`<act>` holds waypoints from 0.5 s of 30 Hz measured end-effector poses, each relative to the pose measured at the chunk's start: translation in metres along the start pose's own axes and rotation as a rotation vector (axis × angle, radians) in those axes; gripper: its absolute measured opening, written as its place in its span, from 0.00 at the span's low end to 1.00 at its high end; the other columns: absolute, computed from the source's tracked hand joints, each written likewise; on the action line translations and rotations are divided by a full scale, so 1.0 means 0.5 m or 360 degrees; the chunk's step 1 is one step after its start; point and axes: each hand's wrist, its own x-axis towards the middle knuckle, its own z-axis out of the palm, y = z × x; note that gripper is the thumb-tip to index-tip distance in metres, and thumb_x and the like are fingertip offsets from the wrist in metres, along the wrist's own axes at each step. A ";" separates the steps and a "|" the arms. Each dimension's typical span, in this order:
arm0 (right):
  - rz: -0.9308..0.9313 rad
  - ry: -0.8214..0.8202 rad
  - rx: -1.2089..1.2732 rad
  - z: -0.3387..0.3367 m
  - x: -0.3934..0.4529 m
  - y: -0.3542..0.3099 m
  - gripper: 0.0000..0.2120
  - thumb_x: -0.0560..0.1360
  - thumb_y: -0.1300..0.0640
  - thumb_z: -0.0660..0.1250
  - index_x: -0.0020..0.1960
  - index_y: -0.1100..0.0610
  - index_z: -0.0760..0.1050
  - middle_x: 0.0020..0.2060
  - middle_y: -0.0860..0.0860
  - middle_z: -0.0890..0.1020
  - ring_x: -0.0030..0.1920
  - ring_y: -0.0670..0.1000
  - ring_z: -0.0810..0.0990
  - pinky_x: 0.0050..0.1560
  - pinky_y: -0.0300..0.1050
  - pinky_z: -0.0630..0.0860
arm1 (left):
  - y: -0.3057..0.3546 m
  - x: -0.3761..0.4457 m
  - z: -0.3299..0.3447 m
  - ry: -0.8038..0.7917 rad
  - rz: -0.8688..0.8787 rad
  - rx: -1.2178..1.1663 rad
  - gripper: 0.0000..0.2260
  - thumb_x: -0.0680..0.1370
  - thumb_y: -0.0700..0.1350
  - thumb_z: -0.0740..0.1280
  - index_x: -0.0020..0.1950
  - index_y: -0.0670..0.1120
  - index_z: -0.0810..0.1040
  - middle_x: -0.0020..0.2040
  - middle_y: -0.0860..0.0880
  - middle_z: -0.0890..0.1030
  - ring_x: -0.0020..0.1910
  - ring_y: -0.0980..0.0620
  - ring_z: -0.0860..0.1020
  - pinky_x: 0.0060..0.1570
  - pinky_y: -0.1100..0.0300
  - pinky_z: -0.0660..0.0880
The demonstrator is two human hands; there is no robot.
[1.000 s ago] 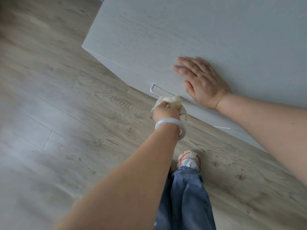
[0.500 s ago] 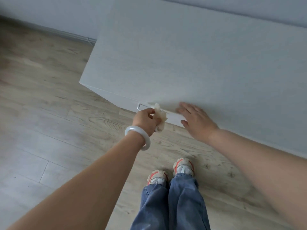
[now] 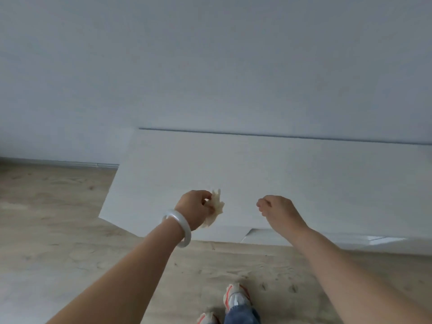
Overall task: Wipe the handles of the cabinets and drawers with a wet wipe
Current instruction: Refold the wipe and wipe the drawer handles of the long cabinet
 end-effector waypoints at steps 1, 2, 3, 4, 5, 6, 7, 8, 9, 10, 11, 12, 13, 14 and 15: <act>0.0012 0.0048 0.0033 -0.034 -0.022 -0.009 0.18 0.80 0.55 0.56 0.47 0.69 0.77 0.45 0.62 0.82 0.48 0.62 0.80 0.51 0.55 0.76 | 0.029 -0.014 -0.009 0.0007 0.0045 0.0023 0.06 0.77 0.43 0.65 0.48 0.45 0.81 0.40 0.47 0.82 0.34 0.54 0.75 0.30 0.70 0.68; 0.0016 0.0086 0.0060 -0.062 -0.041 -0.015 0.18 0.80 0.55 0.56 0.46 0.69 0.76 0.45 0.62 0.82 0.48 0.62 0.80 0.51 0.55 0.76 | 0.054 -0.027 -0.015 0.0008 0.0089 0.0041 0.06 0.77 0.43 0.65 0.48 0.45 0.82 0.40 0.46 0.82 0.34 0.54 0.75 0.29 0.71 0.68; 0.0022 0.0139 0.0087 -0.099 -0.065 -0.022 0.18 0.80 0.55 0.56 0.46 0.69 0.76 0.45 0.61 0.82 0.48 0.62 0.80 0.51 0.56 0.76 | 0.089 -0.042 -0.022 0.0007 0.0151 0.0061 0.06 0.77 0.43 0.65 0.48 0.45 0.82 0.38 0.48 0.81 0.33 0.55 0.75 0.28 0.73 0.67; 0.0039 0.0174 0.0098 -0.132 -0.088 -0.028 0.18 0.80 0.55 0.56 0.46 0.69 0.76 0.44 0.60 0.82 0.48 0.62 0.80 0.51 0.55 0.76 | 0.119 -0.056 -0.028 -0.0003 0.0204 0.0085 0.06 0.77 0.42 0.65 0.47 0.45 0.81 0.36 0.50 0.79 0.32 0.56 0.74 0.27 0.74 0.66; 0.0065 0.0218 0.0103 -0.168 -0.113 -0.032 0.18 0.80 0.54 0.56 0.46 0.68 0.76 0.44 0.59 0.82 0.48 0.62 0.80 0.51 0.54 0.77 | 0.151 -0.069 -0.033 -0.0013 0.0264 0.0114 0.05 0.77 0.43 0.65 0.46 0.46 0.81 0.34 0.52 0.78 0.31 0.57 0.73 0.26 0.74 0.66; 0.0080 0.0263 0.0098 -0.202 -0.137 -0.036 0.18 0.80 0.54 0.56 0.46 0.68 0.76 0.44 0.58 0.82 0.47 0.61 0.80 0.50 0.54 0.77 | 0.185 -0.080 -0.037 -0.0023 0.0312 0.0138 0.05 0.77 0.43 0.65 0.45 0.46 0.81 0.33 0.53 0.76 0.30 0.58 0.72 0.26 0.74 0.65; 0.0090 0.0303 0.0084 -0.232 -0.156 -0.039 0.18 0.80 0.53 0.56 0.46 0.67 0.76 0.44 0.58 0.82 0.47 0.61 0.80 0.50 0.53 0.77 | 0.215 -0.091 -0.041 -0.0022 0.0363 0.0152 0.05 0.77 0.43 0.65 0.45 0.47 0.80 0.32 0.53 0.76 0.30 0.58 0.72 0.26 0.74 0.65; 0.0100 0.0361 0.0077 -0.267 -0.180 -0.041 0.18 0.80 0.54 0.56 0.46 0.67 0.76 0.44 0.58 0.82 0.47 0.61 0.80 0.50 0.53 0.77 | 0.252 -0.103 -0.046 -0.0019 0.0422 0.0164 0.05 0.77 0.44 0.65 0.44 0.47 0.80 0.32 0.53 0.76 0.30 0.58 0.72 0.25 0.73 0.65; 0.0110 0.0410 0.0075 -0.296 -0.200 -0.043 0.18 0.80 0.54 0.56 0.46 0.67 0.77 0.44 0.58 0.82 0.47 0.60 0.81 0.50 0.53 0.77 | 0.286 -0.116 -0.051 -0.0013 0.0480 0.0171 0.05 0.77 0.44 0.65 0.45 0.47 0.80 0.32 0.53 0.76 0.30 0.58 0.72 0.25 0.73 0.64; 0.0122 0.0468 0.0077 -0.328 -0.223 -0.043 0.18 0.80 0.54 0.56 0.46 0.67 0.77 0.44 0.56 0.82 0.47 0.59 0.81 0.50 0.53 0.77 | 0.324 -0.128 -0.052 -0.0008 0.0546 0.0177 0.06 0.77 0.45 0.65 0.45 0.47 0.81 0.33 0.53 0.76 0.30 0.58 0.73 0.25 0.73 0.64; 0.0132 0.0515 0.0084 -0.358 -0.244 -0.045 0.17 0.80 0.54 0.57 0.45 0.66 0.77 0.43 0.54 0.82 0.47 0.58 0.81 0.50 0.52 0.77 | 0.358 -0.139 -0.054 -0.0006 0.0609 0.0168 0.06 0.77 0.45 0.65 0.45 0.46 0.81 0.33 0.52 0.77 0.30 0.58 0.73 0.26 0.72 0.65; 0.0146 0.0552 0.0101 -0.383 -0.261 -0.046 0.16 0.80 0.55 0.57 0.45 0.64 0.78 0.43 0.52 0.82 0.46 0.57 0.81 0.50 0.51 0.78 | 0.388 -0.150 -0.056 -0.0013 0.0663 0.0149 0.06 0.77 0.44 0.65 0.44 0.45 0.80 0.33 0.52 0.77 0.29 0.59 0.74 0.27 0.72 0.65; 0.0159 0.0601 0.0125 -0.412 -0.281 -0.046 0.16 0.80 0.55 0.57 0.45 0.63 0.79 0.43 0.50 0.82 0.46 0.56 0.82 0.51 0.51 0.78 | 0.423 -0.163 -0.057 -0.0022 0.0723 0.0140 0.06 0.77 0.44 0.65 0.43 0.45 0.80 0.32 0.52 0.77 0.28 0.60 0.74 0.26 0.73 0.65; 0.0169 0.0638 0.0142 -0.436 -0.299 -0.047 0.15 0.80 0.55 0.57 0.45 0.63 0.79 0.42 0.49 0.81 0.46 0.55 0.82 0.51 0.51 0.78 | 0.452 -0.176 -0.057 -0.0023 0.0770 0.0152 0.06 0.77 0.43 0.65 0.43 0.45 0.80 0.32 0.53 0.77 0.28 0.60 0.74 0.26 0.73 0.66; 0.0176 0.0681 0.0153 -0.461 -0.318 -0.044 0.15 0.80 0.56 0.58 0.46 0.63 0.79 0.42 0.49 0.81 0.46 0.54 0.82 0.51 0.51 0.78 | 0.482 -0.186 -0.056 -0.0019 0.0818 0.0170 0.06 0.77 0.43 0.65 0.43 0.45 0.80 0.32 0.53 0.77 0.28 0.60 0.74 0.27 0.71 0.66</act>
